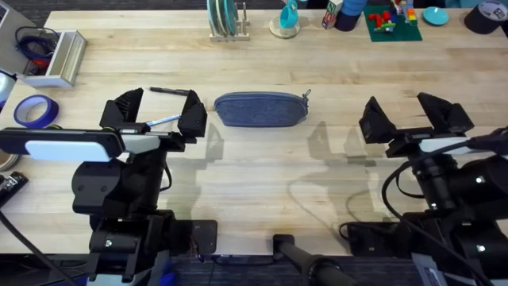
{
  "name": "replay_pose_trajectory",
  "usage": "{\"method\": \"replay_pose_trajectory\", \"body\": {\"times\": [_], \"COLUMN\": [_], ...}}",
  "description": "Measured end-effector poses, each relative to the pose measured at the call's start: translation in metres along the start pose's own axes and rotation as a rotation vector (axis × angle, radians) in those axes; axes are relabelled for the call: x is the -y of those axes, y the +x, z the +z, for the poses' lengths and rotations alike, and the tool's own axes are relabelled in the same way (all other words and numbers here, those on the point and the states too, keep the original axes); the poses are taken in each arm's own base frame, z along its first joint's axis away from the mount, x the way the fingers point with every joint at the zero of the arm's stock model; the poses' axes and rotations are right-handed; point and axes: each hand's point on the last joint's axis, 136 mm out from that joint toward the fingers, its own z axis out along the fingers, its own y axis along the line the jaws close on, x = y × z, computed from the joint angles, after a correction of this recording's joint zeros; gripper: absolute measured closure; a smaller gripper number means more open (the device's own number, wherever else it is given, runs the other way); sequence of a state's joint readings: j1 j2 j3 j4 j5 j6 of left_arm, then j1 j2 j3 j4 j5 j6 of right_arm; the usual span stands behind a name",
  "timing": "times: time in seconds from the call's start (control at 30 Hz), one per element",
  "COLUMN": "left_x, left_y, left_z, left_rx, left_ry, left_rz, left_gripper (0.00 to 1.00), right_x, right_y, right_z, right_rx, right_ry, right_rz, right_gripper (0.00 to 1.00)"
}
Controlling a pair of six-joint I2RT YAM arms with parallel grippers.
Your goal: Unzip the bag, pick up the pens from the table one at a time and place them inside, then zip the bag closed.
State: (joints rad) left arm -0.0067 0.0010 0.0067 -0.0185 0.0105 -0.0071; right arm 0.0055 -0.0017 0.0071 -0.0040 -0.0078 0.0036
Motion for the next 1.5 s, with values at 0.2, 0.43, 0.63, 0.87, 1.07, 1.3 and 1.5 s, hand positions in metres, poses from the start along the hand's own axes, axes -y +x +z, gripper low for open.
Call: {"method": "replay_pose_trajectory", "body": {"times": [0.2, 0.43, 0.63, 0.87, 1.07, 1.3, 1.5], "left_x": [0.000, 0.000, 0.000, 0.000, 0.004, 0.005, 0.006], "left_y": [0.000, 0.000, 0.000, -0.015, -0.015, -0.010, -0.027], "left_z": [0.000, 0.000, 0.000, 0.000, -0.001, -0.001, -0.010], "left_rx": [0.000, 0.000, 0.001, 0.060, 0.060, 0.023, -0.017], "left_ry": [0.000, 0.000, 0.000, 0.000, 0.024, 0.032, 0.030], "left_rz": [0.000, 0.000, 0.000, 0.001, -0.001, -0.041, -0.046], "left_gripper": [0.006, 0.006, 0.004, 0.007, 0.008, 0.007, 0.007], "right_x": [0.000, -0.001, -0.001, -0.002, -0.005, -0.007, -0.008], "right_y": [0.000, 0.000, 0.000, -0.001, -0.005, -0.030, -0.053], "right_z": [0.000, 0.000, 0.000, 0.000, -0.001, -0.013, -0.019], "right_rx": [0.000, 0.000, 0.001, 0.005, 0.008, -0.005, -0.030], "right_ry": [-0.002, -0.005, -0.005, -0.009, -0.027, -0.039, -0.040], "right_rz": [0.000, 0.000, 0.000, 0.000, 0.003, 0.031, 0.045], "right_gripper": [0.007, 0.005, 0.005, 0.005, 0.005, 0.005, 0.005]}}
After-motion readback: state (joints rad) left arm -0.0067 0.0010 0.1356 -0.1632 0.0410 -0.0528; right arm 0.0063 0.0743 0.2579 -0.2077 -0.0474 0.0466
